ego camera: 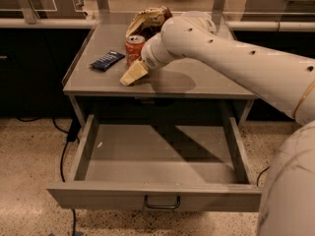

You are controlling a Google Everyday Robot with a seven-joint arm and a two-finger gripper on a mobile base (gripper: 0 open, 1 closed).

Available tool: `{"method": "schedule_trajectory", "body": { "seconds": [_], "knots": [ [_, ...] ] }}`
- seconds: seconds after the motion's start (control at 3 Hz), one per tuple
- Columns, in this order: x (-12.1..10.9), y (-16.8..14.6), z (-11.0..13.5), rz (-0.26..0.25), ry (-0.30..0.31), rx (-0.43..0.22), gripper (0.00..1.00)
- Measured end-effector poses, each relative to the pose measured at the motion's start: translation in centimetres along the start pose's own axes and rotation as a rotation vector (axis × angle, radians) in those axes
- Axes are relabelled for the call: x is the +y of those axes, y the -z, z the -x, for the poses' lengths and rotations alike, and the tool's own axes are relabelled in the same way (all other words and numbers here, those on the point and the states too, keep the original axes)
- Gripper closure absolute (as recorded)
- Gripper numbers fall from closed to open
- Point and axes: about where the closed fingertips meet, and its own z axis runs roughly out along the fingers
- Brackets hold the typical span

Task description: Place coke can into top drawer

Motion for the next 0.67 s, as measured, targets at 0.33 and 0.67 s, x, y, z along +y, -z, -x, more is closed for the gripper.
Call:
{"method": "schedule_trajectory", "body": {
  "seconds": [0.33, 0.67],
  "knots": [
    [0.01, 0.00, 0.00, 0.000, 0.000, 0.000, 0.15],
    [0.01, -0.01, 0.00, 0.000, 0.000, 0.000, 0.38]
  ]
}}
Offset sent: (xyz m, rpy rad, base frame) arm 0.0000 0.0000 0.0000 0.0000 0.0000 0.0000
